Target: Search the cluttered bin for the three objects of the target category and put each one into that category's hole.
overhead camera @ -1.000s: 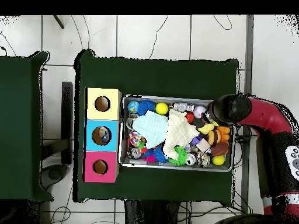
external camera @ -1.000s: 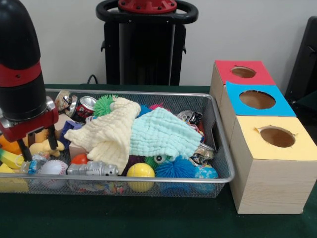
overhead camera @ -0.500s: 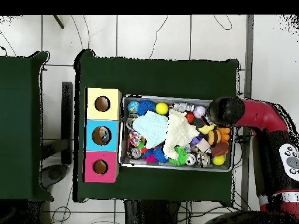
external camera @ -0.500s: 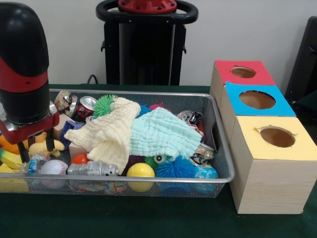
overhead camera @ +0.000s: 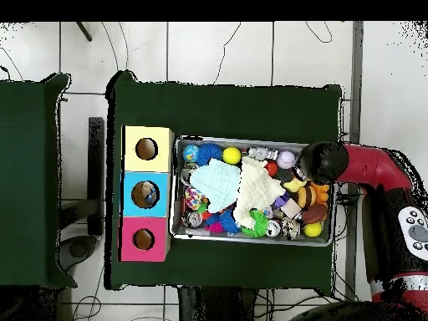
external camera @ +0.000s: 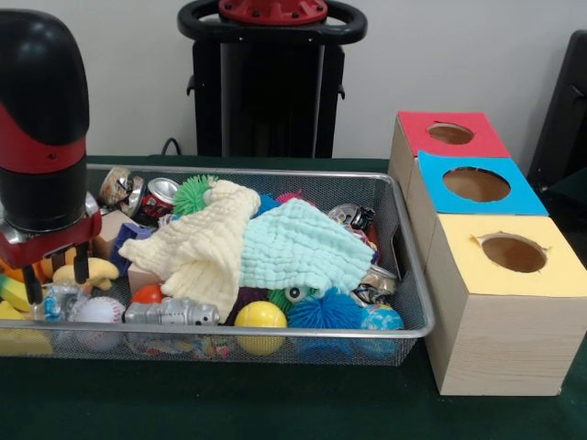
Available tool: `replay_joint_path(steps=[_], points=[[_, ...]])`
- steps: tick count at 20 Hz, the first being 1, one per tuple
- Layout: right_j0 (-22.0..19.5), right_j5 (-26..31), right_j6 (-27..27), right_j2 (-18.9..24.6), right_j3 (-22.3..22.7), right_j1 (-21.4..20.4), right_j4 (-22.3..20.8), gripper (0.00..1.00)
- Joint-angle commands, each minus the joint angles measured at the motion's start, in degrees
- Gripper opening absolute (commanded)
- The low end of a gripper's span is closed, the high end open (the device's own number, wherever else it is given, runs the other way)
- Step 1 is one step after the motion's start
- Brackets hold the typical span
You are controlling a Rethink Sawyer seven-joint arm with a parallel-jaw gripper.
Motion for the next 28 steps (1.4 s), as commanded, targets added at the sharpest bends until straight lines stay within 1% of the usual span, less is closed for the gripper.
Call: replay_joint_path(steps=[1,8,13,18,23,28], points=[[1.0,-3.9,2.4,-1.9,0.2,2.9,-2.9,1.00],[-0.6,-4.5,2.2,-0.5,0.5,4.3,-0.6,1.00],[-1.2,-4.7,2.3,-0.2,1.1,4.5,0.1,1.00],[-1.6,-6.4,4.1,0.6,0.4,6.4,1.7,1.00],[-1.5,-8.5,4.4,-0.1,-1.5,8.7,0.7,1.00],[-1.1,-9.5,4.2,-0.8,-2.0,9.8,0.4,1.00]])
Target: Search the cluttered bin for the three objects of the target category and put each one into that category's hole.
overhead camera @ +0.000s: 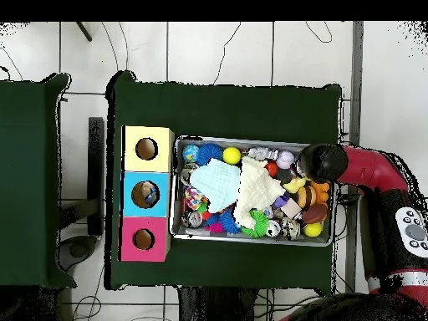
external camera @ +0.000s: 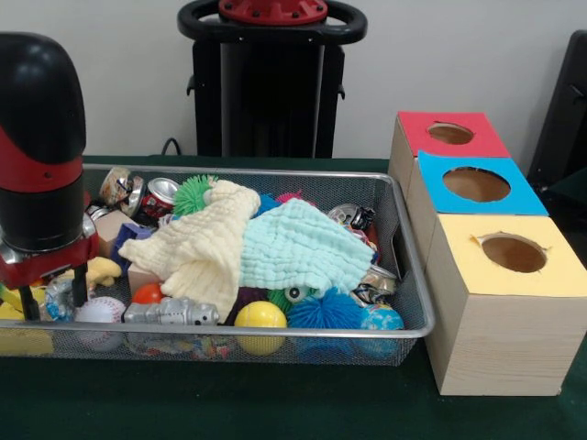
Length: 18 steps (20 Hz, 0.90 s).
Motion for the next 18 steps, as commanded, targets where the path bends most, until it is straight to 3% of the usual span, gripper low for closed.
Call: replay_joint_path(steps=[1,13,14,18], points=[[-0.4,-4.7,4.5,-0.6,0.1,6.3,-0.6,1.00],[0.4,-2.7,3.8,-1.1,0.2,5.5,-0.2,1.00],[0.4,-2.4,3.7,-1.2,0.1,5.5,-0.1,0.00],[0.7,-1.5,3.1,-1.3,-0.2,5.5,0.0,0.00]])
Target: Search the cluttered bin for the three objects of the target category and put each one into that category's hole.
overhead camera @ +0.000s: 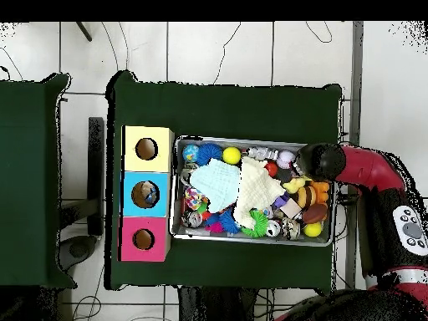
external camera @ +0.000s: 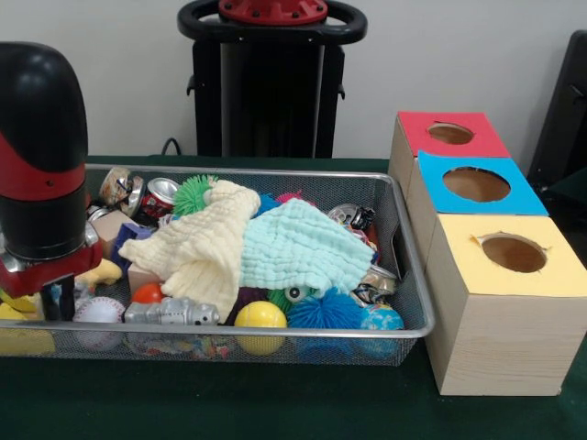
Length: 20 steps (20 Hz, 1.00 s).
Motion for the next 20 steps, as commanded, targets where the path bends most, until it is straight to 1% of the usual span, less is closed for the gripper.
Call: replay_joint_path(steps=[1,9,11,16,20], points=[[0.6,-0.5,3.1,-1.4,0.6,4.5,-0.8,0.00],[0.7,-0.2,2.9,-1.4,0.5,4.3,-0.5,0.00],[1.4,0.8,3.5,-1.6,0.9,2.8,-0.1,0.00],[2.0,2.5,3.4,-1.7,1.2,0.9,0.7,0.00],[0.6,2.3,1.8,-0.1,4.4,-2.7,2.6,0.00]])
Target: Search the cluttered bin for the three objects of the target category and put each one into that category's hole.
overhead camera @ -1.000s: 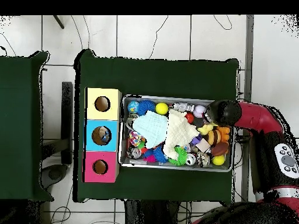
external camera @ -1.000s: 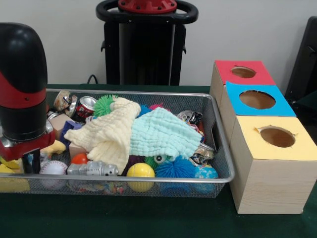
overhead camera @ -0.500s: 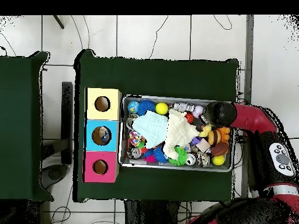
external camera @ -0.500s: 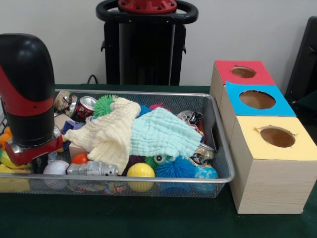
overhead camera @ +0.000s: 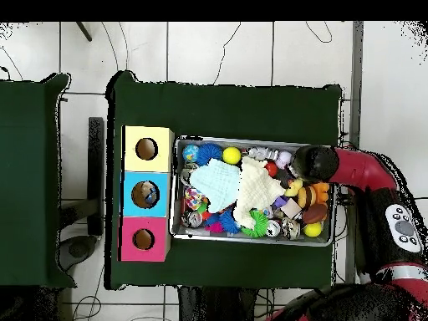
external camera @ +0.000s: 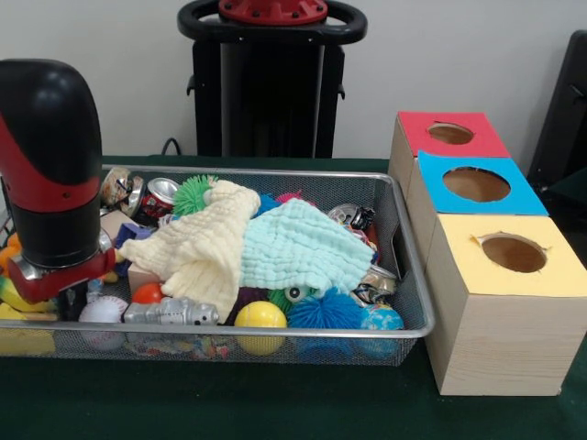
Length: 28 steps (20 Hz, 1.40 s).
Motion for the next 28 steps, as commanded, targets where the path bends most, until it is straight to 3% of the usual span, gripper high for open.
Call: replay_joint_path(steps=[1,8,18,23,28], points=[[-0.8,1.9,1.3,1.3,5.5,-5.0,2.8,0.00],[-1.4,0.9,1.2,1.8,11.1,-11.8,4.8,0.00],[1.3,-2.3,6.2,0.3,15.2,-16.6,4.9,0.00],[1.0,-4.6,6.2,0.6,14.9,-14.9,4.3,0.00],[4.9,-6.5,9.1,-4.2,9.5,-9.5,-1.2,0.00]])
